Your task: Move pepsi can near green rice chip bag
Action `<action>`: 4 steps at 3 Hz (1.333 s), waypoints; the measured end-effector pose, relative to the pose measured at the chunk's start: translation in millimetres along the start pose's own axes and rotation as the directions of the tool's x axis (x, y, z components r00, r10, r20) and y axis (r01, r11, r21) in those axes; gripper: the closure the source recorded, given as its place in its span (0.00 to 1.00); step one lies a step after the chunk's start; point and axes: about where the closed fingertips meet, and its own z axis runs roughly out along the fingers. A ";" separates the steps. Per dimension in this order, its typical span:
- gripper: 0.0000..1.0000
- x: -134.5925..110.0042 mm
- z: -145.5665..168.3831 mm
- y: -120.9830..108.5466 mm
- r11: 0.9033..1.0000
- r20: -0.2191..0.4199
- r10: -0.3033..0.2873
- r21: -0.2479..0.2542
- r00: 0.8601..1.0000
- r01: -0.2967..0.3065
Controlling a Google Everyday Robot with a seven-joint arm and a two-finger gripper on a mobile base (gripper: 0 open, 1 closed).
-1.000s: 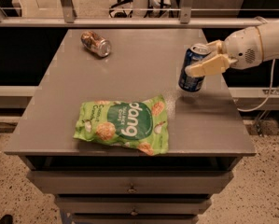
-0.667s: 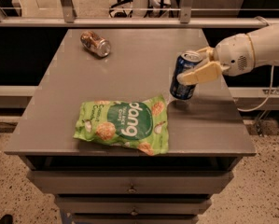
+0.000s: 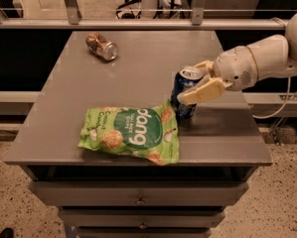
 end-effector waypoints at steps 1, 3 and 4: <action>0.23 -2.1 2.4 7.7 0.998 0.008 -0.049 -0.026 0.999 0.049; 0.00 1.6 -0.4 7.0 0.996 -0.006 -0.085 -0.032 0.996 0.085; 0.00 15.2 -25.6 -13.6 0.996 -0.052 -0.075 0.046 0.996 0.077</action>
Offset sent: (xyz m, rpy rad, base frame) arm -0.0141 -0.0021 0.0022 0.0079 -0.0690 0.0832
